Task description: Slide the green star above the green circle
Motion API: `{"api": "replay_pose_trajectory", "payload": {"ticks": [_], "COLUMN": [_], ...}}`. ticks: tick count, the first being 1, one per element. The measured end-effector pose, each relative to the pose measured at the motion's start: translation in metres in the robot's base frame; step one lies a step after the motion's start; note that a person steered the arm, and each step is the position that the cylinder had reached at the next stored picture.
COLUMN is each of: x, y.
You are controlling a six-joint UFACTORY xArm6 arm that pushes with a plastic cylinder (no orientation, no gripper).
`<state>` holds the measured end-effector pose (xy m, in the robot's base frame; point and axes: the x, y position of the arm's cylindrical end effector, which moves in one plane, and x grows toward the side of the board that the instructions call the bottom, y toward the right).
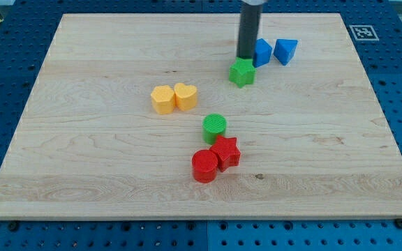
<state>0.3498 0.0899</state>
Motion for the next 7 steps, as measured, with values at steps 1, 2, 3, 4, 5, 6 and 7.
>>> {"api": "replay_pose_trajectory", "payload": {"ticks": [1,2,3,4,5,6,7], "x": [0.028,0.043,0.02,0.009,0.016,0.033,0.041], "y": [0.024,0.026,0.026,0.019,0.011,0.003,-0.013]}}
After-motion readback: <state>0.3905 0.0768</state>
